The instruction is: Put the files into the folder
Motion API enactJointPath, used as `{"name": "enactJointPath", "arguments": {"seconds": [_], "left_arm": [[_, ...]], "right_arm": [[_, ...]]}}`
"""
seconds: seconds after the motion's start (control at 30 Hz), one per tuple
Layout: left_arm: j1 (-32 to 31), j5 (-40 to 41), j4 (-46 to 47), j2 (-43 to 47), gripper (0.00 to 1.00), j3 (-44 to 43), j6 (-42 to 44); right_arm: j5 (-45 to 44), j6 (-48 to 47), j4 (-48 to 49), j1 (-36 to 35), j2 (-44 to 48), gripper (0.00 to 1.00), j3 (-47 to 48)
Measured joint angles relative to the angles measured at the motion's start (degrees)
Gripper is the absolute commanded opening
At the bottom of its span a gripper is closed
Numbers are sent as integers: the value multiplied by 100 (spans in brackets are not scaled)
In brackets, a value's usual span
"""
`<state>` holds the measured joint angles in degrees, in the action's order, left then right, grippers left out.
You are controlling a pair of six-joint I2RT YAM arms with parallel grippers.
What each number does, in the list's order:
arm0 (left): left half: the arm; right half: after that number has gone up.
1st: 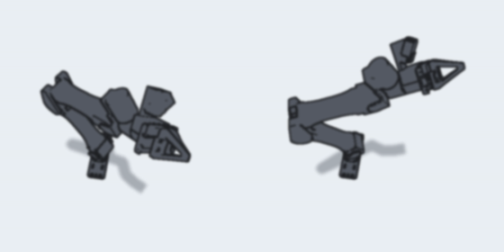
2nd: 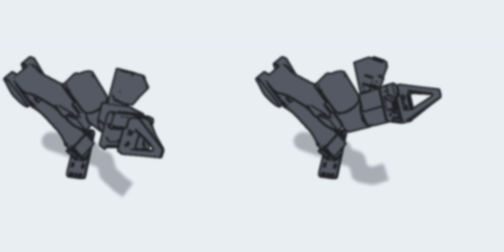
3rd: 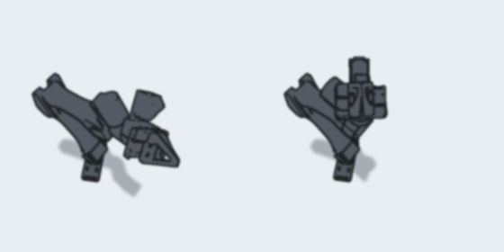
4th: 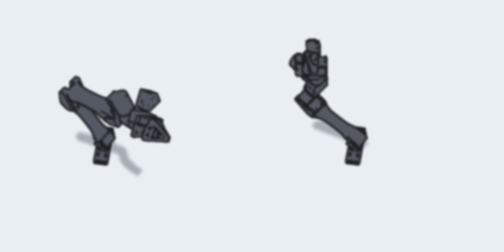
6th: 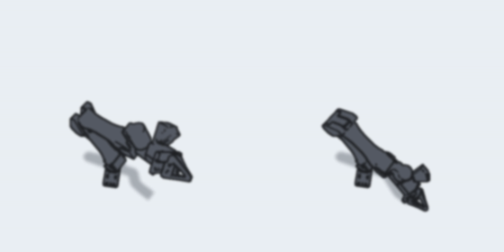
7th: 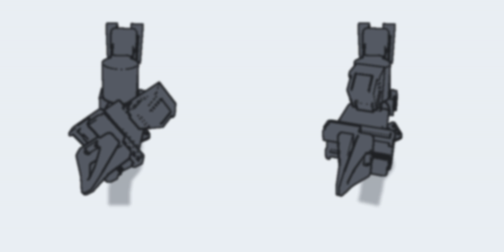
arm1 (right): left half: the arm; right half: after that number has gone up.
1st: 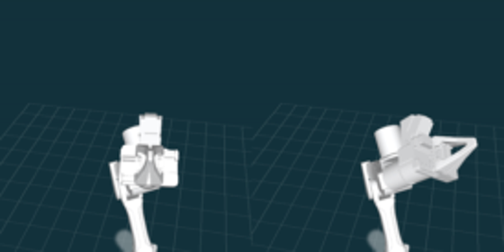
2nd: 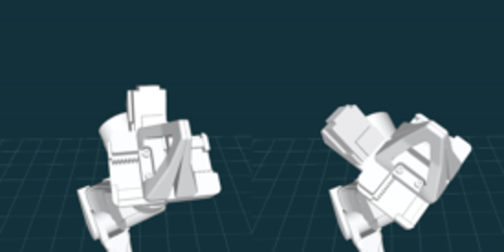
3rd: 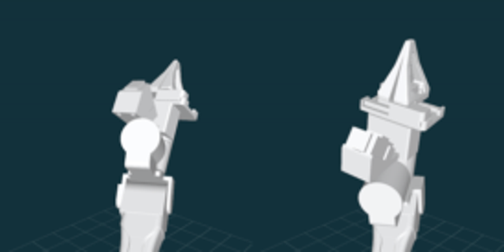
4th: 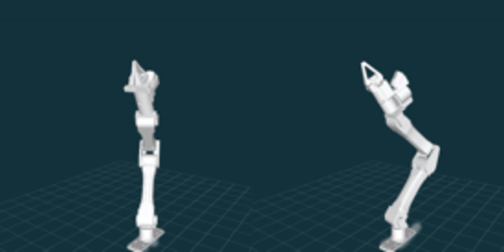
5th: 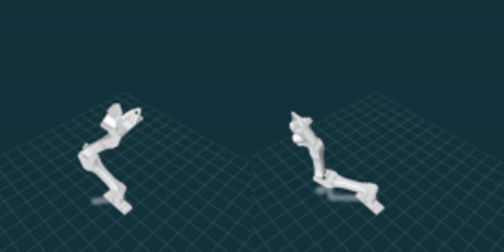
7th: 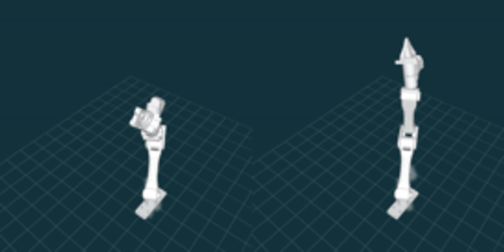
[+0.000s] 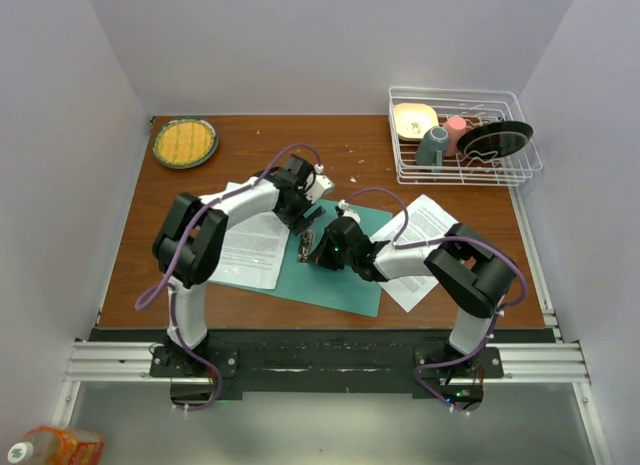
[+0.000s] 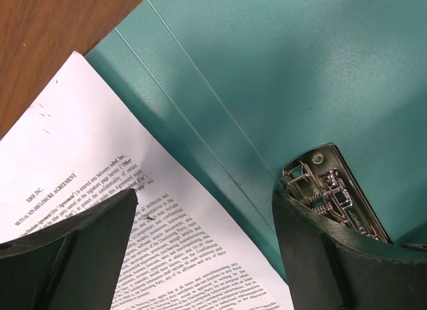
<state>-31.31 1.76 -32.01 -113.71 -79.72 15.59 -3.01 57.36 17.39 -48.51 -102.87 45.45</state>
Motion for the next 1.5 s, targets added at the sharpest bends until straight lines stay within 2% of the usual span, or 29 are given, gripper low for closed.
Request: {"name": "enactJointPath", "arguments": {"seconds": [0.2,0.3,0.43,0.47,0.53,0.57,0.73,0.8,0.83,0.9,0.93,1.03,1.23,1.5], "left_arm": [[0,-7,175,450,89,662,0],[17,2,24,658,90,841,2],[92,-52,-127,962,91,811,37],[107,-116,-168,1069,91,793,48],[136,-247,-240,1298,91,780,50],[151,-365,-280,1429,88,780,50],[157,-955,-420,1875,67,824,81],[157,-1167,-450,1958,61,909,111],[155,-1266,-474,1976,51,957,140],[157,-1464,-522,1976,42,1075,144],[155,-1530,-544,1976,32,1128,133],[155,-1733,-605,1943,22,1259,131],[155,-2041,-544,1700,13,1316,17],[155,-2214,-306,1554,10,1349,-175]], "right_arm": [[-2,-74,-31,4,-2,23,50],[-42,-164,-127,-15,7,25,142],[-254,-356,-415,-26,118,19,208],[-330,-404,-501,-22,146,11,212],[-409,-476,-619,-17,166,3,240],[-461,-503,-691,-17,162,0,260],[-511,-579,-728,-17,162,0,273],[-514,-612,-708,-17,164,0,271],[-516,-638,-673,-17,164,0,260],[-514,-678,-557,-17,168,0,203],[-514,-706,-505,-17,168,0,181],[-505,-785,-293,-17,168,0,98],[-503,-918,-103,-17,127,0,79],[-494,-1102,149,-17,125,7,-17]]}}
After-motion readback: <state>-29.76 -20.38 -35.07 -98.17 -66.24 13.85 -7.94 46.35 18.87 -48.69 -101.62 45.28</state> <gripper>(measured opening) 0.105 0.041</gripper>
